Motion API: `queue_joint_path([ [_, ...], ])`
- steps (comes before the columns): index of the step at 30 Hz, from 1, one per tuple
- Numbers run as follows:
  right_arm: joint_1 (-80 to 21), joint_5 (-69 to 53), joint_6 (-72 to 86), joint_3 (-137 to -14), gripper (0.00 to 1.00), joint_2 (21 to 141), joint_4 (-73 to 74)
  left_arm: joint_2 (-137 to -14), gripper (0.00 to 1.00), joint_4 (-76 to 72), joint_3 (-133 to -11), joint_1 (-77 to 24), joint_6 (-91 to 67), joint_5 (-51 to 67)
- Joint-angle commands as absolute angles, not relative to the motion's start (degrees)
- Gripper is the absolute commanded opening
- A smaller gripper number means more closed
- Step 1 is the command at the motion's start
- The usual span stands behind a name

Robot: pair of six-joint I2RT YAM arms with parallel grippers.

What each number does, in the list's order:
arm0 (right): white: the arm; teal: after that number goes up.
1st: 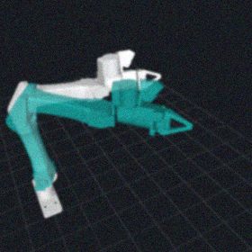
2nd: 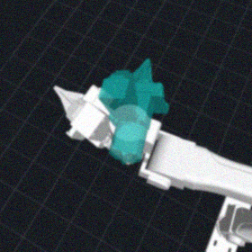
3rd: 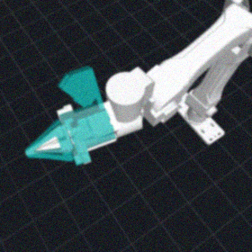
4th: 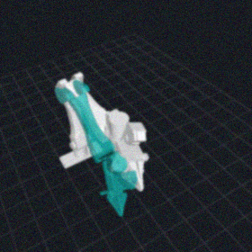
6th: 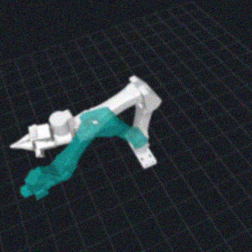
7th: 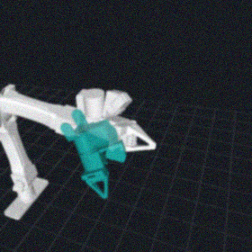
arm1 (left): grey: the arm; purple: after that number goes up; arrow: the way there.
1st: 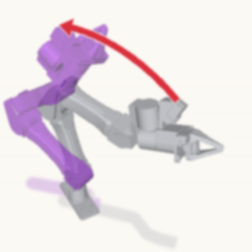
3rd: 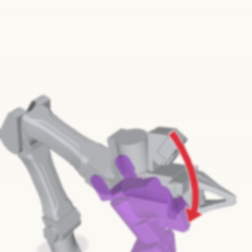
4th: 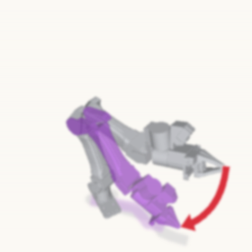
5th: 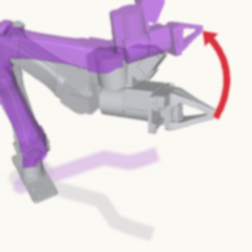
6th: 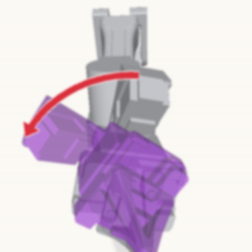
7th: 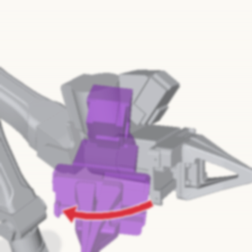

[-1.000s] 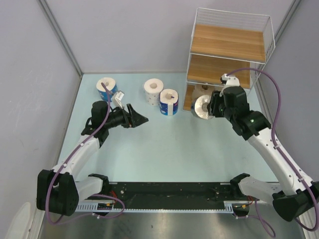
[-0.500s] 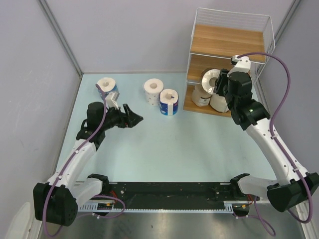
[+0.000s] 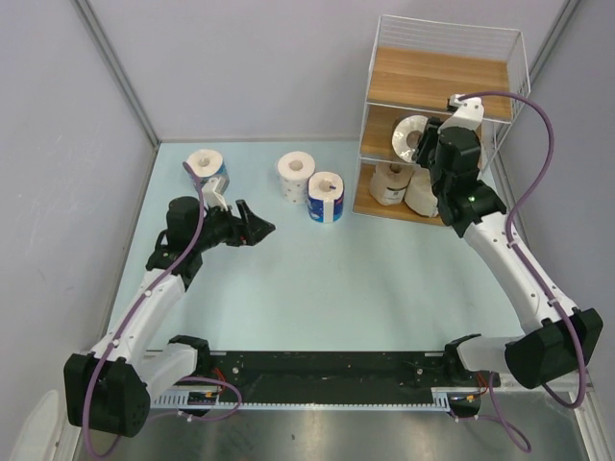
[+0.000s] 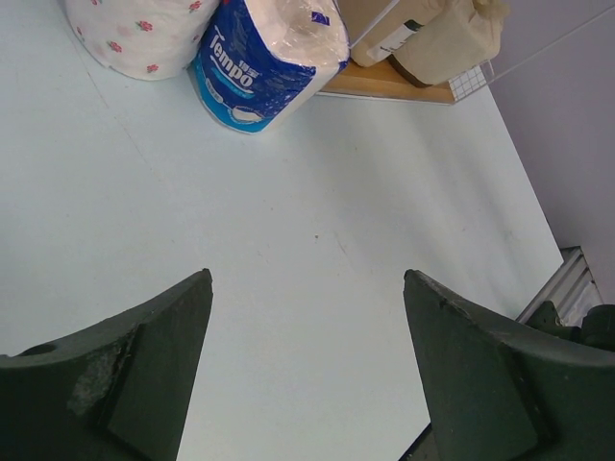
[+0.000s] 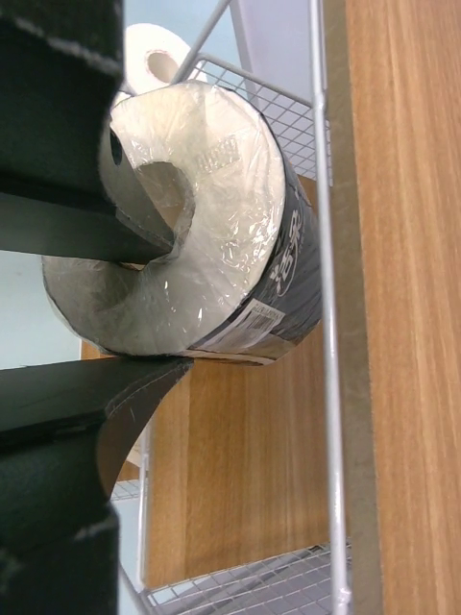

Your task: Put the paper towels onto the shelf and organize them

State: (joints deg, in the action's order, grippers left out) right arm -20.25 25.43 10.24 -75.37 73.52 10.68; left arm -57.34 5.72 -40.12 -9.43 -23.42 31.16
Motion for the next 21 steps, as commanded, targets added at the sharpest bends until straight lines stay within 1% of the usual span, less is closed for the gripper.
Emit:
queue_joint_path([
  [1, -19.78, 25.49, 9.84, -78.40, 0.27, 74.26, 2.20, -56.69, 0.86, 4.83, -40.78, -8.44, -22.59, 31.64],
  [15, -18.46, 23.21, 10.55, -78.40, 0.28, 77.08, 1.41, -56.95, 0.86, 4.83, -40.78, -7.74, -23.12, 32.52],
  [16, -18.46, 22.51, 10.81, -78.40, 0.29, 77.17, 1.41, -56.87, 0.86, 4.75, -40.52, -7.73, -23.03, 32.52],
  [19, -18.46, 21.71, 11.34, -78.40, 0.39, 77.34, 1.23, -56.86, 0.86, 4.75, -40.25, -7.56, -23.12, 32.52],
  [21, -18.46, 21.62, 11.60, -78.40, 0.43, 77.43, 1.23, -56.60, 0.86, 4.83, -40.17, -7.47, -23.03, 32.52],
])
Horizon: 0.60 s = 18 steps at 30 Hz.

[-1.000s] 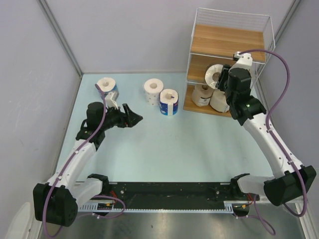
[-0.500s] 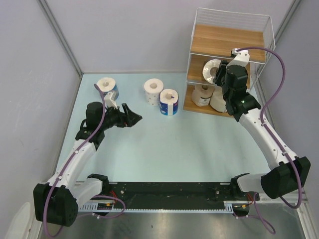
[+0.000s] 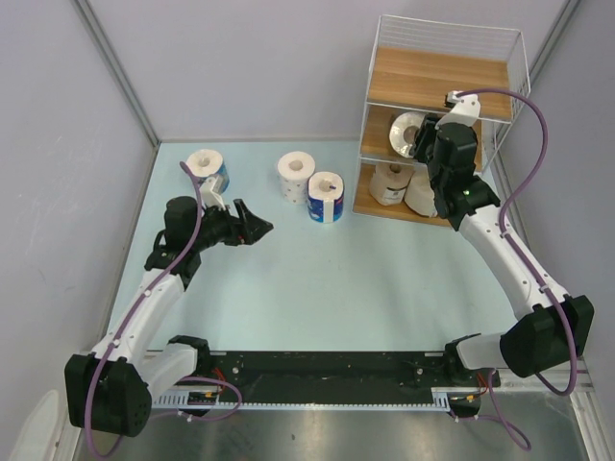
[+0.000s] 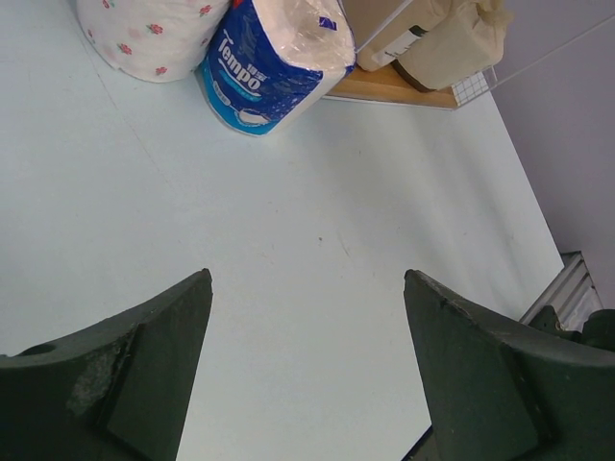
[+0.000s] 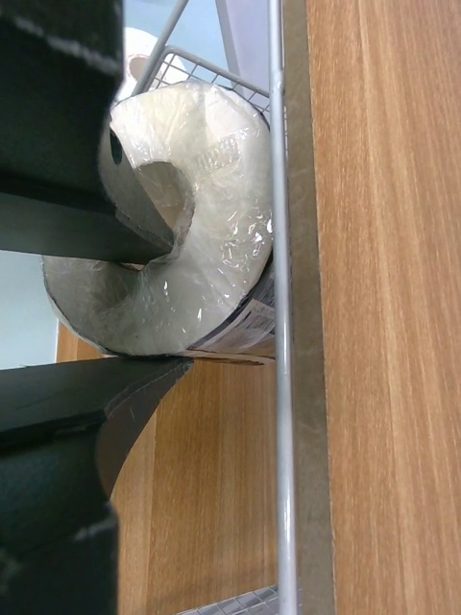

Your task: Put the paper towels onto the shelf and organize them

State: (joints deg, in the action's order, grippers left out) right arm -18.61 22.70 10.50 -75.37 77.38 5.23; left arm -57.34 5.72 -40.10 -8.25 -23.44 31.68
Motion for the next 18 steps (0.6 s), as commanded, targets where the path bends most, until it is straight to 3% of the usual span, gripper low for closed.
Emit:
queue_joint_path([
  [1, -18.46, 21.71, 11.78, -78.40, 0.47, 77.43, 1.23, -56.69, 0.86, 4.92, -40.08, -7.38, -22.94, 32.43],
  [7, -18.37, 21.88, 11.60, -78.40, 0.64, 76.91, 0.62, -56.07, 0.86, 5.19, -39.73, -6.86, -22.68, 32.34],
  [18, -17.84, 22.24, 10.72, -78.40, 0.68, 77.78, -3.69, -55.55, 0.86, 5.18, -38.76, -6.42, -22.94, 31.99],
])
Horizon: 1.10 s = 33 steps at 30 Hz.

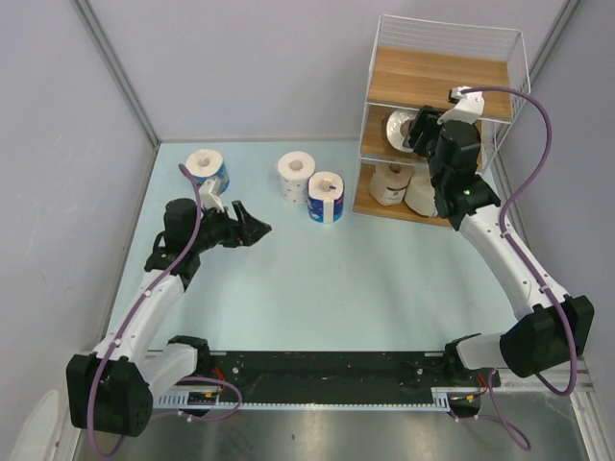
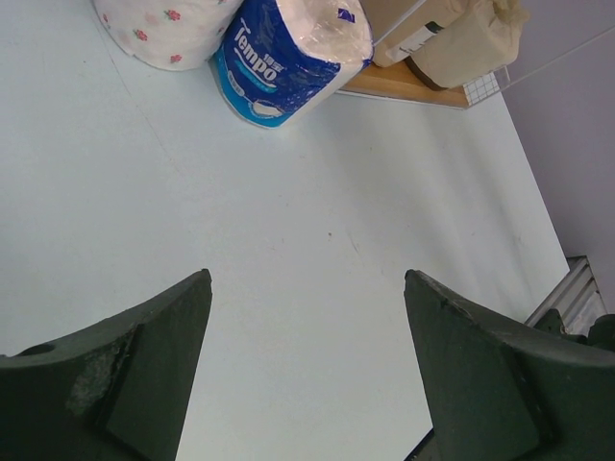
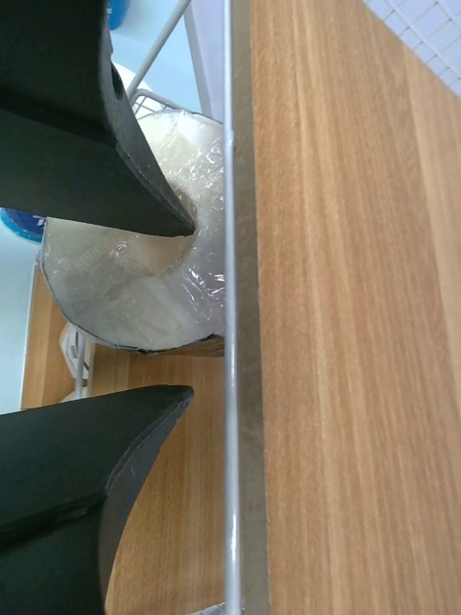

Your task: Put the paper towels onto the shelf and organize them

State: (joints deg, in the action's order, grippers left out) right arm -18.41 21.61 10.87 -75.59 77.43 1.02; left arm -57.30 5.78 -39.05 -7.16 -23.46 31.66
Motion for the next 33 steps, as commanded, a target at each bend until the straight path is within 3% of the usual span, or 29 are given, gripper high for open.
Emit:
queue_joint_path([
  [1, -17.75, 22.15, 10.81, -78.40, 0.68, 77.87, -3.95, -55.46, 0.86, 5.36, -38.76, -6.42, -23.03, 31.99],
  [21, -16.00, 20.39, 11.78, -78.40, 0.68, 80.07, -7.65, -54.67, 0.86, 6.59, -38.50, -5.63, -22.50, 31.64],
  [33, -16.26, 13.90, 14.06, -75.78, 0.74, 72.78, 2.43, -57.65, 0.86, 3.00, -41.13, -5.54, -25.39, 30.59],
])
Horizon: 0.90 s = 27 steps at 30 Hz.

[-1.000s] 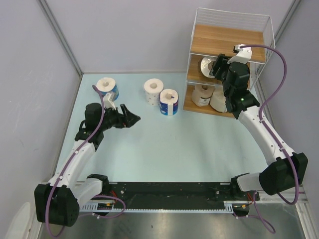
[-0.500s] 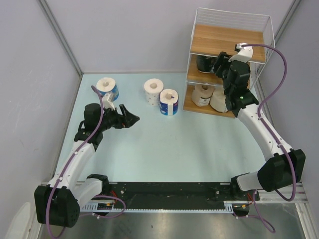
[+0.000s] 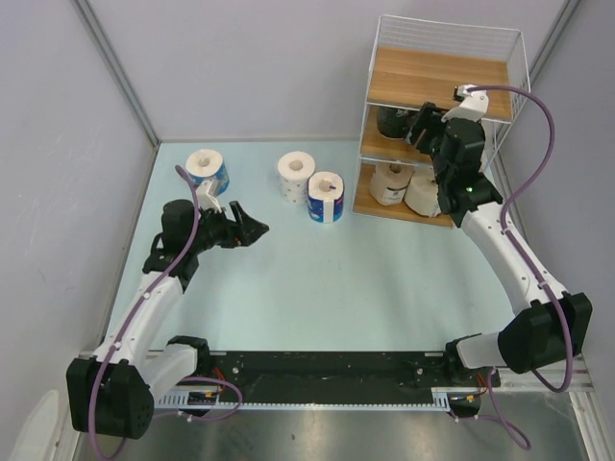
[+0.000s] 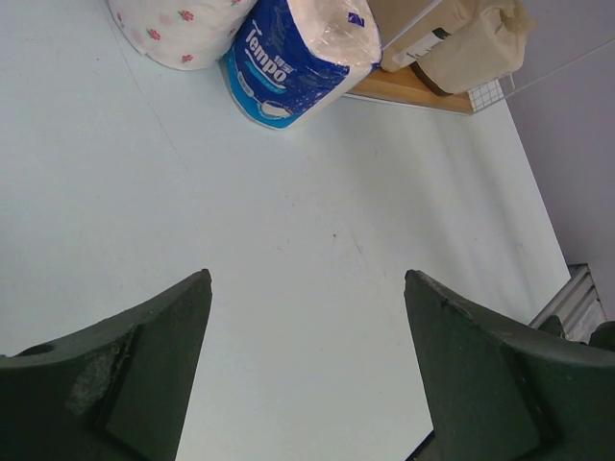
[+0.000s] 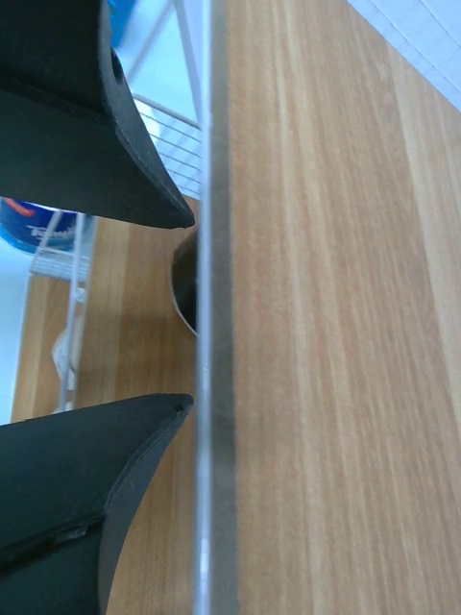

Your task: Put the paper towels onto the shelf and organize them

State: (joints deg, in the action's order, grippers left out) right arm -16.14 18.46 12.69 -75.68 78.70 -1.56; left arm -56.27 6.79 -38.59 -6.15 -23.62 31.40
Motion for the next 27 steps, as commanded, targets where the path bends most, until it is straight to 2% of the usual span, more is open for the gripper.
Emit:
queue_joint_path([
  [1, -16.61, 13.02, 13.89, -74.80, 0.75, 71.38, 2.98, -58.53, 0.86, 2.03, -41.57, -5.54, -26.36, 30.67],
  [6, -21.26, 11.95, 12.31, -67.52, 0.78, 61.11, 6.05, -67.04, 0.86, -4.65, -45.08, -5.80, -29.88, 31.90],
  [10, -26.96, 14.93, 13.27, -63.39, 0.78, 54.86, 10.89, -72.85, 0.86, -4.22, -49.91, -6.85, -29.71, 29.80],
  [14, -30.14, 17.66, 15.46, -59.25, 0.79, 50.28, 15.98, -76.28, 0.88, -0.72, -55.88, -6.86, -30.41, 22.61],
  [19, -31.29, 18.72, 19.50, -53.97, 0.79, 45.10, 18.81, -80.76, 0.96, 5.53, -63.01, -4.93, -32.07, 6.96],
  [27, -31.46, 18.90, 20.04, -51.24, 0.80, 42.89, 20.04, -87.53, 0.96, 3.78, -69.95, -3.78, -32.87, 8.61],
])
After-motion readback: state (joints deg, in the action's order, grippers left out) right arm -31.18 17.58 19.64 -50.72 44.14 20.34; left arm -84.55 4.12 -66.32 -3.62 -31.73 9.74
